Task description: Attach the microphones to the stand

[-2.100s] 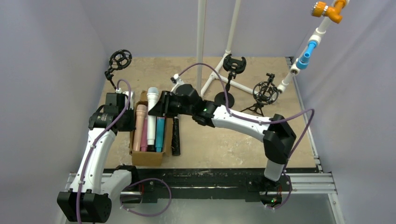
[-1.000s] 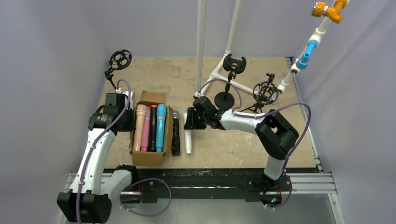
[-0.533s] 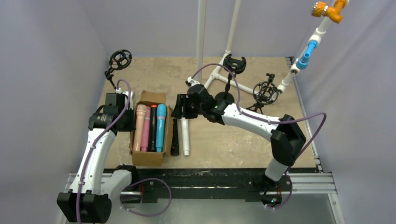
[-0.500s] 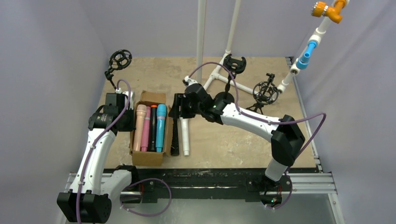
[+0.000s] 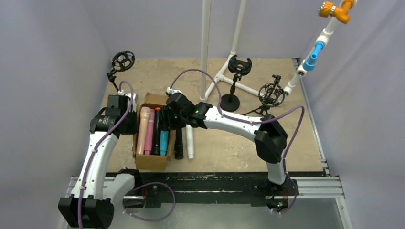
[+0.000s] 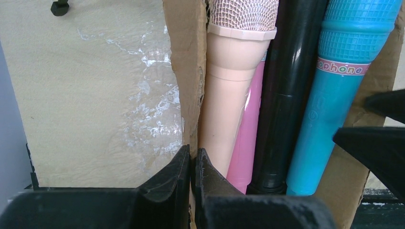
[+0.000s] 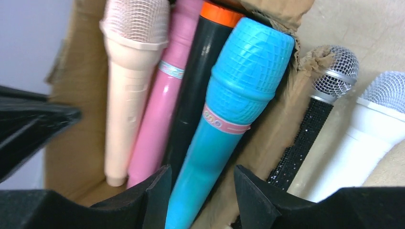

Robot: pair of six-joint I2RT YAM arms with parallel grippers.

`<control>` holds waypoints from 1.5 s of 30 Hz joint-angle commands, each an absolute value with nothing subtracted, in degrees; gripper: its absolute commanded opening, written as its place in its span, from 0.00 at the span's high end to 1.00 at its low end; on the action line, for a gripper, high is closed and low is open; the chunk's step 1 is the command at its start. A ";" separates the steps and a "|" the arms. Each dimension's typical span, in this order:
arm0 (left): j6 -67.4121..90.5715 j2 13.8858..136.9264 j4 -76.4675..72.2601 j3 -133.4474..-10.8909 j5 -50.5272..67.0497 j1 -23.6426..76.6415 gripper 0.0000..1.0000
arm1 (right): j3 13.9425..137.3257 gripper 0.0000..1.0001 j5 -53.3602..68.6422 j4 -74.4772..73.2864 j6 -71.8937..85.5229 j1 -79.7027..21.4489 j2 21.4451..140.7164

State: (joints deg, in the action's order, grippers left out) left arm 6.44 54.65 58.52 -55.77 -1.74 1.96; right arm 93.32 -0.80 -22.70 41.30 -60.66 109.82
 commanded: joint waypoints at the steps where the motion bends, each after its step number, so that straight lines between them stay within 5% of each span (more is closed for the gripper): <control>1: 6.95 52.83 56.78 -58.80 -0.26 2.20 1.00 | 95.55 0.45 -2.90 -24.75 39.73 -60.38 110.35; 23: 8.27 50.72 56.63 -58.32 5.01 2.29 1.00 | 104.27 0.47 -6.31 -29.60 38.88 -62.52 122.68; 32: 7.21 51.33 56.21 -58.18 2.24 2.29 1.00 | 107.13 0.81 -4.74 -25.80 41.26 -63.50 117.27; 45: 7.12 51.62 56.21 -58.46 -4.30 2.29 1.00 | 95.30 0.90 2.46 -17.92 42.74 -58.38 102.71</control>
State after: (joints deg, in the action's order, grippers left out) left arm 6.90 52.73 60.47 -56.14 -2.83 2.07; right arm 98.50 -0.03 -20.84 42.61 -60.84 107.09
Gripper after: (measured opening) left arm 0.031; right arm 0.358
